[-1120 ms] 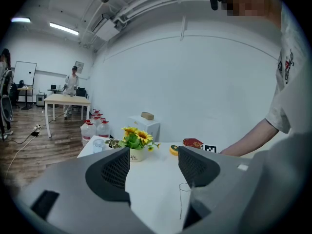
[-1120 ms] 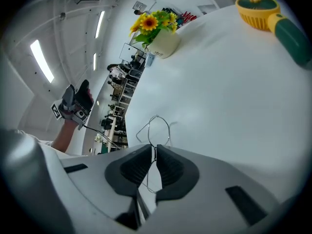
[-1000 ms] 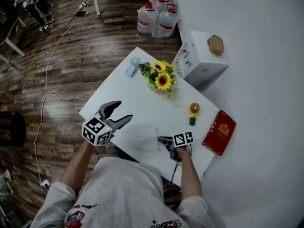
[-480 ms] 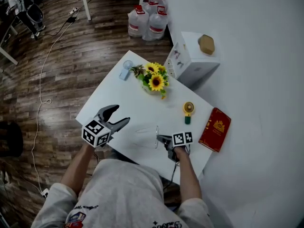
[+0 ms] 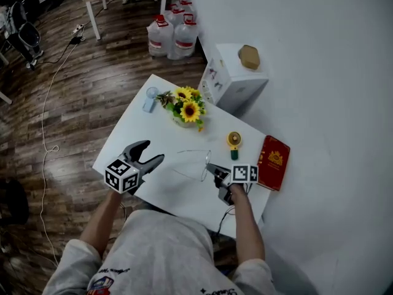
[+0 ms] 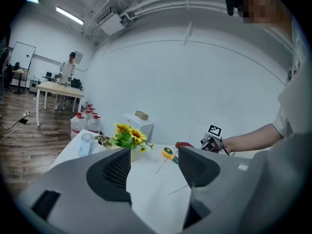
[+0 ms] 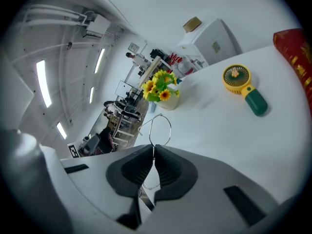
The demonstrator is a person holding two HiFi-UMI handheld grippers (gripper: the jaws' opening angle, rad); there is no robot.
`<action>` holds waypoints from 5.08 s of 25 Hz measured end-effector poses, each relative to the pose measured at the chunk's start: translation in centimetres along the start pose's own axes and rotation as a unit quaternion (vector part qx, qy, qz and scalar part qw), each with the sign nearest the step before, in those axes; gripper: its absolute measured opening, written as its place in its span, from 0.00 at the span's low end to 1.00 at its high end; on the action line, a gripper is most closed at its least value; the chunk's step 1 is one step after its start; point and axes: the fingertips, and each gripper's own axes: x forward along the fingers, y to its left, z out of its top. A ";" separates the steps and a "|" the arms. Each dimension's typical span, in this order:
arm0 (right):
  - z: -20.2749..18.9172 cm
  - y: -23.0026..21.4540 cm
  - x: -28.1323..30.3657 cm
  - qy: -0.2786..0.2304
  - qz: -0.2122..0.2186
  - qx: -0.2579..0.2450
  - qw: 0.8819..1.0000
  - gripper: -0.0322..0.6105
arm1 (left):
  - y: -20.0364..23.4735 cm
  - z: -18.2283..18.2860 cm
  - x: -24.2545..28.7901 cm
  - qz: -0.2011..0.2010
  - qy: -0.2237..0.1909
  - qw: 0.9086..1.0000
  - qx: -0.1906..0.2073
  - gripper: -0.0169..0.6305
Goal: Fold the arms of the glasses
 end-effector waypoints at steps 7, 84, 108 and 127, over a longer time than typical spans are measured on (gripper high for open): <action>3.8 2.9 -2.7 -0.080 0.000 0.006 0.997 0.08 | 0.0 1.2 0.4 -0.014 -0.021 0.999 -0.040 0.49; 0.9 9.3 0.3 -0.059 0.038 -0.011 0.997 0.07 | -8.7 -2.2 10.8 -0.158 0.052 0.909 -0.383 0.12; 1.0 8.7 0.3 -0.073 0.039 0.007 0.997 0.07 | -9.0 -3.3 10.0 -0.169 0.087 0.906 -0.379 0.05; 1.9 8.1 -1.2 -0.087 0.039 0.012 0.995 0.07 | -6.0 -5.5 4.4 -0.160 0.081 0.926 -0.333 0.23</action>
